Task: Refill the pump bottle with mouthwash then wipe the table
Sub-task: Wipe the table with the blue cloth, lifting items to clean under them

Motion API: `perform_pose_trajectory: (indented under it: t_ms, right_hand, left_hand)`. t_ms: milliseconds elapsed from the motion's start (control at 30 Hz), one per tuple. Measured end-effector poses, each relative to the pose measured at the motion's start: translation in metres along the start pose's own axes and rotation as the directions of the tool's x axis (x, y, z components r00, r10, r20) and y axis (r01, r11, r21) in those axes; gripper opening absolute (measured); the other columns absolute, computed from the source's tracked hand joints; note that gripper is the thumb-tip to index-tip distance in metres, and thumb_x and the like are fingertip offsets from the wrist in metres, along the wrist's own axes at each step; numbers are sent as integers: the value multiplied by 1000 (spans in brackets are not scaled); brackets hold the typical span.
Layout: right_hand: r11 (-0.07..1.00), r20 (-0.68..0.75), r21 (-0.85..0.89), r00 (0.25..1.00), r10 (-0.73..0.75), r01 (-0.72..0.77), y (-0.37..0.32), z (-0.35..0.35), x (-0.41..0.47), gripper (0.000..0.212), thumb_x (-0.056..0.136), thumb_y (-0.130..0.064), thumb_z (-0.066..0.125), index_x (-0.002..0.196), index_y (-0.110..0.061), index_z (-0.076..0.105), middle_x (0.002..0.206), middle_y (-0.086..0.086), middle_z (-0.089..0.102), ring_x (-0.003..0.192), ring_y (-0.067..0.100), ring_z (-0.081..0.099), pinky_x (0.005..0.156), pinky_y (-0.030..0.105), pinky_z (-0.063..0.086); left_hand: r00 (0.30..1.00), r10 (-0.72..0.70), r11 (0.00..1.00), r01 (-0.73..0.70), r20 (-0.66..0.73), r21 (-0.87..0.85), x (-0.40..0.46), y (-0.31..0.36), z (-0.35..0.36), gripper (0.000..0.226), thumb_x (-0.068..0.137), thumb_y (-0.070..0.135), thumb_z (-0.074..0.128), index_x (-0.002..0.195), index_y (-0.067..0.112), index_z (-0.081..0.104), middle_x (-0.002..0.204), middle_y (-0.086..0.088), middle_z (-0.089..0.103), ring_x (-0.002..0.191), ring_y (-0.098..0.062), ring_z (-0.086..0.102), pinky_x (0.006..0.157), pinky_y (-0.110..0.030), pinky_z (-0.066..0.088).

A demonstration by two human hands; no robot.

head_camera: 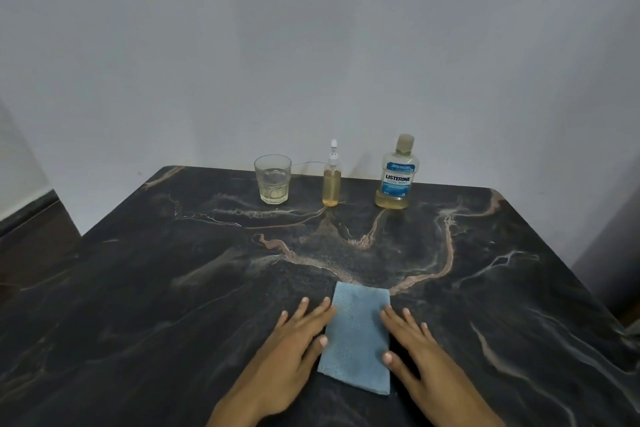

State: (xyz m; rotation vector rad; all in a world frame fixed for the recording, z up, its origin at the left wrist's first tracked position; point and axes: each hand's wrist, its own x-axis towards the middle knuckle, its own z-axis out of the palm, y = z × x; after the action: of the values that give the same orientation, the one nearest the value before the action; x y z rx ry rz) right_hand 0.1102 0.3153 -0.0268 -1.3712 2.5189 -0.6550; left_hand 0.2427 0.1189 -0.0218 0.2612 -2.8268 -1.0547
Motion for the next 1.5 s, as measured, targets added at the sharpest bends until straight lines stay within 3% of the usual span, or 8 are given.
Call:
perform_pose_trajectory:
  t_ms: [333,400,500,600,700,767,833,1500]
  right_hand:
    - [984,251,-131,964,-89,125,-9,7,33,66,103,-40,25,147,-11,-15,138,-11,-34,126,1,-34,96,5,-28]
    - [972,285,-145,949,-137,184,-23,12,47,64,103,-40,25,149,-15,-13,137,-9,-35,124,2,-36,95,9,-31]
    - [961,274,-104,936,-221,257,-53,28,80,61,103,-37,29,152,-19,-2,152,-9,-22,130,-2,-28,100,13,-29]
    - [938,228,-77,921,-315,339,-88,44,123,58,103,-34,33,153,-18,9,160,-4,0,142,1,-10,101,13,-26]
    - [908,196,-108,904,-379,404,-119,58,172,54,103,-30,33,151,-11,18,159,5,13,147,11,6,110,18,-14]
    - [903,210,-146,905,-371,404,-135,64,208,52,103,-28,32,150,-7,20,158,10,16,147,16,9,116,25,-5]
    - [903,241,-187,909,-340,387,-149,68,246,51,104,-27,31,149,-5,20,158,12,16,146,19,10,117,30,0]
    - [950,295,-206,941,-168,234,-196,95,420,53,105,-23,27,150,-2,12,159,13,7,147,19,4,120,37,3]
  left_hand:
    - [962,-269,895,234,41,379,-2,11,3,52,102,26,21,150,33,2,155,25,-8,145,-5,-13,115,-30,-14]
    - [967,-128,875,216,-222,434,-5,6,-5,54,92,14,28,144,26,35,152,24,26,144,-3,11,115,-28,-11]
    - [943,-136,812,282,-304,511,-13,-14,-27,60,70,9,32,117,27,66,126,18,62,132,-3,38,115,-26,-6]
    - [932,-147,720,331,-332,610,-20,-49,-55,55,58,13,31,92,26,73,92,9,75,75,-18,73,107,-29,16]
    - [928,-135,642,350,-348,683,-20,-88,-90,49,68,9,44,109,14,70,114,5,70,103,-23,67,101,-28,39]
    - [926,-255,686,375,-277,624,-10,-117,-115,58,88,2,37,145,14,33,153,6,29,142,-25,28,116,-29,18]
    - [913,-341,688,404,-223,603,9,-145,-140,61,97,7,29,151,19,2,159,6,-2,148,-22,-3,118,-31,-5]
    - [906,-402,567,358,-130,742,128,-266,-244,61,98,4,28,151,17,0,160,0,-2,148,-17,1,120,-31,3]
